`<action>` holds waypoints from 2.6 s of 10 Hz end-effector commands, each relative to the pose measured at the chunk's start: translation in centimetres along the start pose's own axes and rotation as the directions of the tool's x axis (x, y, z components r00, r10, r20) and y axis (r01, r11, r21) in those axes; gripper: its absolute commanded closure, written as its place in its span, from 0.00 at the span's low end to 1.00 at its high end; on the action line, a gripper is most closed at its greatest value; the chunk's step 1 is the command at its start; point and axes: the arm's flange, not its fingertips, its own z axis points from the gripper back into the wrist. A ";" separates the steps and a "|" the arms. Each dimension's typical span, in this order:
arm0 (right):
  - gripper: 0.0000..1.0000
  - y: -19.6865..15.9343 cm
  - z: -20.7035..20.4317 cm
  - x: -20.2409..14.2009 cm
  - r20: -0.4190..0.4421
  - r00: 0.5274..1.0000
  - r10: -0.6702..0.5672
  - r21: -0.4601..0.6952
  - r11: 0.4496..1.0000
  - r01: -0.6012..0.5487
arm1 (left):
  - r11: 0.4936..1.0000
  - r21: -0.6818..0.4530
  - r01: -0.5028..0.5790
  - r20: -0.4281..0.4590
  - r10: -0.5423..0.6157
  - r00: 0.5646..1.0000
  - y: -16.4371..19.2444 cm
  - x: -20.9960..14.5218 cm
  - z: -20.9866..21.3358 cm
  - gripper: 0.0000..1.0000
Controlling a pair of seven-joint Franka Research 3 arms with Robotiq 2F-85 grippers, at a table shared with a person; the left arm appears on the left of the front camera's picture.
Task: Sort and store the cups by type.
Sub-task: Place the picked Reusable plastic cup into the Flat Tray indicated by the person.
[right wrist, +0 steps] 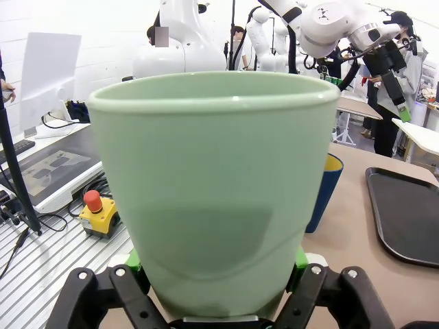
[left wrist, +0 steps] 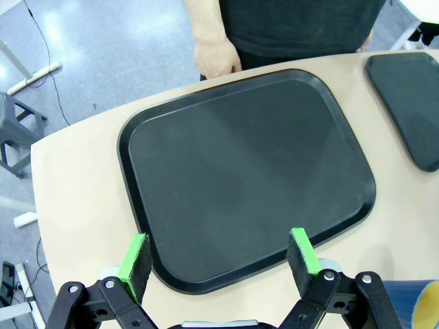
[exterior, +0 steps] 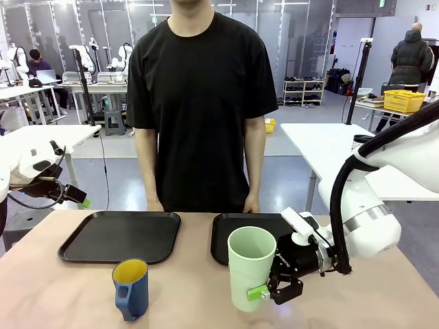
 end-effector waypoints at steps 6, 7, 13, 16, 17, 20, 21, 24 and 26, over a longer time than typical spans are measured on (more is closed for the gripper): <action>0.27 -0.1 0.1 0.1 -0.001 1.000 0.007 0.016 1.000 -0.007 | 1.000 0.000 0.003 0.004 -0.003 1.000 -0.1 0.0 0.3 0.00; 0.27 -0.1 0.1 0.1 -0.001 1.000 0.007 0.016 1.000 -0.007 | 1.000 0.000 0.003 0.004 -0.003 1.000 -0.1 0.0 0.3 0.00; 0.27 -0.1 0.1 0.1 -0.001 1.000 0.007 0.016 1.000 -0.007 | 1.000 0.000 0.003 0.004 -0.003 1.000 -0.1 0.0 0.3 0.00; 0.27 -0.1 0.1 0.1 -0.001 1.000 0.007 0.016 1.000 -0.007 | 1.000 0.000 0.003 0.004 -0.003 1.000 -0.1 0.0 0.3 0.00; 0.27 -0.1 0.1 0.1 -0.001 1.000 0.007 0.016 1.000 -0.007 | 1.000 0.000 0.003 0.004 -0.003 1.000 -0.1 0.0 0.3 0.00; 0.27 -0.1 0.1 0.1 -0.001 1.000 0.007 0.016 1.000 -0.007 | 1.000 0.000 0.003 0.004 -0.003 1.000 -0.1 0.0 0.3 0.00; 0.27 -0.1 0.1 0.1 -0.001 1.000 0.007 0.016 1.000 -0.007 | 1.000 0.000 0.003 0.004 -0.003 1.000 -0.1 0.0 0.3 0.00; 0.17 -3.0 3.1 0.7 0.010 1.000 -0.012 -0.092 0.996 0.013 | 1.000 0.000 0.003 0.004 -0.003 1.000 -0.1 0.0 0.3 0.00; 0.17 -6.2 6.1 2.2 0.005 1.000 -0.011 -0.165 0.986 0.012 | 1.000 0.000 0.003 0.004 -0.003 1.000 -0.1 0.0 0.3 0.00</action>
